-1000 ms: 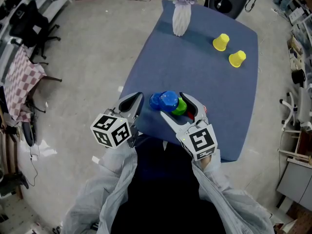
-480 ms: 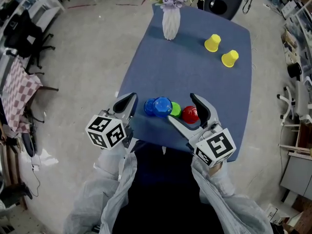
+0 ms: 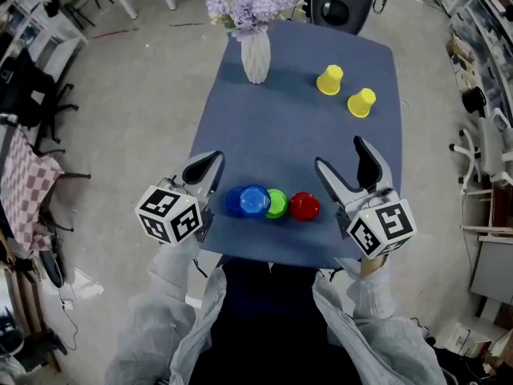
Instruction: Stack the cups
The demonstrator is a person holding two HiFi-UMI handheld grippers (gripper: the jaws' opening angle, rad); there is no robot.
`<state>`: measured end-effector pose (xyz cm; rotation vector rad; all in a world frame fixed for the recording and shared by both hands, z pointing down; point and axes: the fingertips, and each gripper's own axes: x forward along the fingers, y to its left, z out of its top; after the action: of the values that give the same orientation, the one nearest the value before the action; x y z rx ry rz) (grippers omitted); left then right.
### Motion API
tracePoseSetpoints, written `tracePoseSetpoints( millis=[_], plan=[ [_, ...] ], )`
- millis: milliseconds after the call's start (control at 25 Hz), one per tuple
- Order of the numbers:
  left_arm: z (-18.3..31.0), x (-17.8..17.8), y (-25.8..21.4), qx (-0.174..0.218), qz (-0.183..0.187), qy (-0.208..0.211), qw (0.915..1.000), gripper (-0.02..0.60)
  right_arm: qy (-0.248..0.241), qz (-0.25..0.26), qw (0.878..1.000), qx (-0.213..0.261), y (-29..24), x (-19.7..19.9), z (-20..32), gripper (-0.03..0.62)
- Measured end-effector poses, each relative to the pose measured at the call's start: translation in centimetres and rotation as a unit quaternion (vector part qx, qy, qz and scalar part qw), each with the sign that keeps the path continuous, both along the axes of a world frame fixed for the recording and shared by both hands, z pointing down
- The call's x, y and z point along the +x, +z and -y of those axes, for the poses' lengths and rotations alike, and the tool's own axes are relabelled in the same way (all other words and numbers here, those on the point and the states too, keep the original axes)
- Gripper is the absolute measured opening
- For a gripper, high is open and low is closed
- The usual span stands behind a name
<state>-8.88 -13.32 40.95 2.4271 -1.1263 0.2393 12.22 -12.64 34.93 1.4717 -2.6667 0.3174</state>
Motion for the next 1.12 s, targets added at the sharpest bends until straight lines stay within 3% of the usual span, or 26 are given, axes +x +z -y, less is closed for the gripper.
tracePoseSetpoints(
  millis=[480, 840, 1120],
  plan=[
    [6.5, 6.8, 1.8, 0.018, 0.029, 0.093, 0.9950, -0.002, 0.124, -0.023, 0.992, -0.001, 3.9, 8.2, 9.3, 0.388],
    [10.5, 11.3, 3.8, 0.021, 0.030, 0.142, 0.9892, -0.002, 0.211, -0.064, 0.975, -0.023, 10.2, 14.2, 15.3, 0.388],
    [11.3, 14.1, 5.2, 0.012, 0.019, 0.178, 0.9839, -0.002, 0.229, -0.079, 0.969, -0.054, 14.4, 16.1, 19.2, 0.373]
  ],
)
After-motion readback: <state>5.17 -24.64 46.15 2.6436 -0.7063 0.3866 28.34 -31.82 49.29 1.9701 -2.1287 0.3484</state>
